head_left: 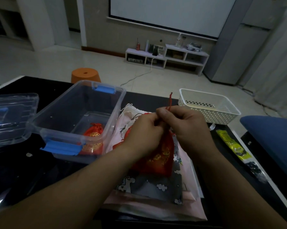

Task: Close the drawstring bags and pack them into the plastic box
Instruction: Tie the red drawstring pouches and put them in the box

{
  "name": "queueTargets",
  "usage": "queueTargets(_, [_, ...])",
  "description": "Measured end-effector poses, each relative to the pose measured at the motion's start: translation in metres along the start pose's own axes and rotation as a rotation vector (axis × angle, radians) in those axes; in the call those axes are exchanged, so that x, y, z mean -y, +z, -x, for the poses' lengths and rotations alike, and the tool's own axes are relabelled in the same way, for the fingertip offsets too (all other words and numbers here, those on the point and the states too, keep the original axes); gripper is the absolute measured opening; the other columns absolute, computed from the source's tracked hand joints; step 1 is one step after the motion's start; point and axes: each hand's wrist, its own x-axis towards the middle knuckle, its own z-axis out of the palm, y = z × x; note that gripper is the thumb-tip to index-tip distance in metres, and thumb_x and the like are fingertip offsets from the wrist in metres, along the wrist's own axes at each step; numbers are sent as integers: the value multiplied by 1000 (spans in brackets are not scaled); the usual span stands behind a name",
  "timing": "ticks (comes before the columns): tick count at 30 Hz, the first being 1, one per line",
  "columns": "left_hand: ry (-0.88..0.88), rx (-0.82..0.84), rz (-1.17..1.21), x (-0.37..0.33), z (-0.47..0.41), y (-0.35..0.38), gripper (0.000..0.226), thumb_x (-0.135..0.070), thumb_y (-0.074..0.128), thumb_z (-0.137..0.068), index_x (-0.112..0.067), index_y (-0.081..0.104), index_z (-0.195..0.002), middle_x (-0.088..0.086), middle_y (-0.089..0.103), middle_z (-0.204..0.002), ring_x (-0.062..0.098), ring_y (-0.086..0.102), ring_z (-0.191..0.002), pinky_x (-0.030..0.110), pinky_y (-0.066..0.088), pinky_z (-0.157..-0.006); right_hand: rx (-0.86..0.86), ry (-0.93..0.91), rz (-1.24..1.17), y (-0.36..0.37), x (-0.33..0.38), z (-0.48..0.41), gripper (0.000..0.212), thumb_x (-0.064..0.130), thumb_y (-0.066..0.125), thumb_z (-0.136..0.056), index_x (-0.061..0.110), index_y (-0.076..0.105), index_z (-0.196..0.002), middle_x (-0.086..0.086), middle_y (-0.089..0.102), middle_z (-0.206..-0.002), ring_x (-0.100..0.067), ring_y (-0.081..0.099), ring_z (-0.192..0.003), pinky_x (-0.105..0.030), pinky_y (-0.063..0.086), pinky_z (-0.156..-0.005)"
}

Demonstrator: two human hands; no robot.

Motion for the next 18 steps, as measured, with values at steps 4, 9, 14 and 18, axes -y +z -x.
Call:
queueTargets(4, [-133,-6,211,0,-3,-5,22,-26,55,-106,-11,68,-97,4,70,-76,15,63,-65,32,53,-64,-115,326,-444,-7,-3,-5,24,37,62,-103,17,69,-113,1,71,-92,-11,66,-78,-31,53,-67])
queueTargets(9, [-164,-2,329,3,-5,-5,21,-22,55,-106,-4,66,-103,8,65,-74,17,60,-63,29,50,-59,35,199,-138,-4,-11,7,19,9,71,-96,22,68,-110,-2,75,-96,-11,73,-86,-22,55,-67])
queueTargets(14, [-187,-1,397,6,-8,-7,16,-18,55,-104,-6,64,-99,4,60,-67,14,54,-58,26,45,-54,84,228,-122,0,-13,7,25,6,65,-97,23,70,-113,1,76,-99,-7,73,-88,-16,53,-65])
queueTargets(18, [-212,9,529,5,-11,-12,15,-17,53,-104,-10,58,-91,5,51,-64,15,48,-55,28,40,-54,186,281,-45,4,-16,10,23,11,64,-99,26,75,-113,5,76,-102,-2,71,-90,-20,56,-72])
